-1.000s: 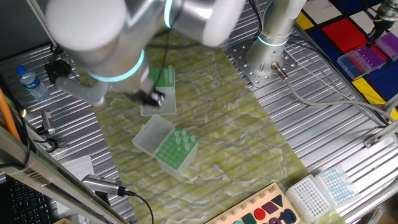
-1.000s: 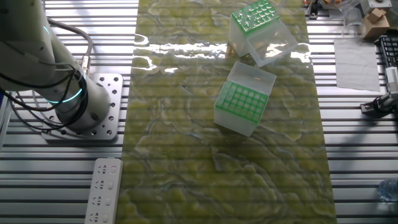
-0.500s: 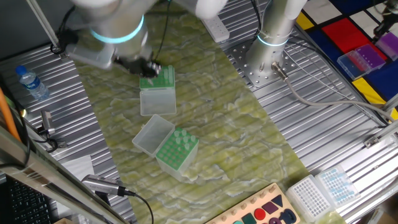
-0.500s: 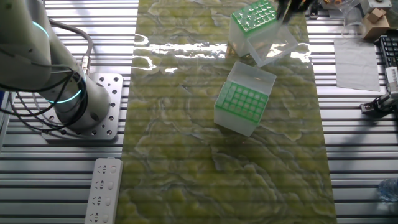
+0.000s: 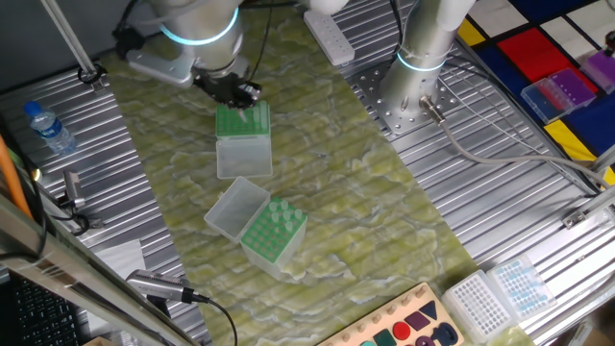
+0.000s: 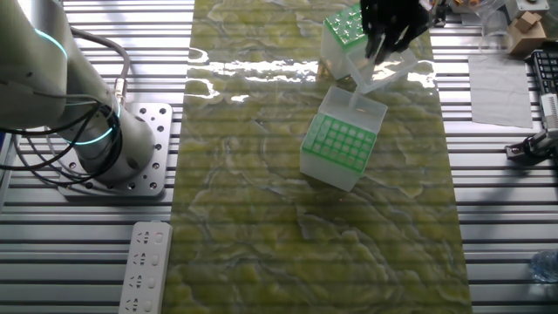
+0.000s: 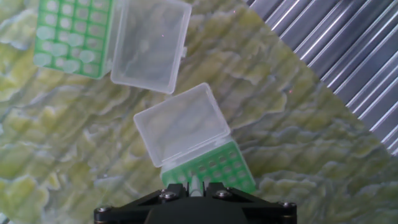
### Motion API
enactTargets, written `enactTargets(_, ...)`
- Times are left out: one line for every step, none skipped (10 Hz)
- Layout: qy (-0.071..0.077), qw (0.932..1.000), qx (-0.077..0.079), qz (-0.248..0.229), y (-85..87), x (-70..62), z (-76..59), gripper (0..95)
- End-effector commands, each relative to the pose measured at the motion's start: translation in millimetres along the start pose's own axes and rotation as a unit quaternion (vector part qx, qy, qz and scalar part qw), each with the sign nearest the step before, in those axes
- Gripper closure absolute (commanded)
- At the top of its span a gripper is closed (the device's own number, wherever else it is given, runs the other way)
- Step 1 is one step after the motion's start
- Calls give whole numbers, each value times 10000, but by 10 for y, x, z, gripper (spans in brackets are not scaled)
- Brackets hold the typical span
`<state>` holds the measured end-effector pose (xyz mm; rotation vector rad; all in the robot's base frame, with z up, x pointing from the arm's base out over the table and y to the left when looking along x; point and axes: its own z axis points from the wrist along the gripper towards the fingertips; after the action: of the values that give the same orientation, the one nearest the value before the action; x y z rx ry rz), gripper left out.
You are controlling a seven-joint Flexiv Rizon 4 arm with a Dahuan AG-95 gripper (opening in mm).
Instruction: Transfer all large pipette tips from one holder to another
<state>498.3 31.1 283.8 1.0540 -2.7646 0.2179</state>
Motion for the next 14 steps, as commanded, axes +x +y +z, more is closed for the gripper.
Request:
enactTargets(-46,10000,-59,48,43,46,40,950)
enactTargets(-59,9999,-79,71,59,62,55,950)
enactTargets(-89,9999,-103,84,84,84,79,950)
enactTargets(-109,9998,-119,89,105,96,98,950)
enactTargets(-129,9998,-103,79,119,104,112,950)
enactTargets(-143,9998,-94,81,130,104,124,950)
enactTargets(-160,9998,-76,83,146,98,144,950)
enactTargets(-181,9998,-49,92,165,101,165,950)
enactTargets(-209,9997,-16,93,179,114,184,950)
enactTargets(-239,9997,17,84,189,125,201,950)
enactTargets(-292,9995,64,45,191,130,223,950)
enactTargets(-347,9993,107,12,188,132,245,950)
enactTargets(-387,9992,140,-15,185,134,266,950)
enactTargets(-438,9989,180,-38,181,136,293,950)
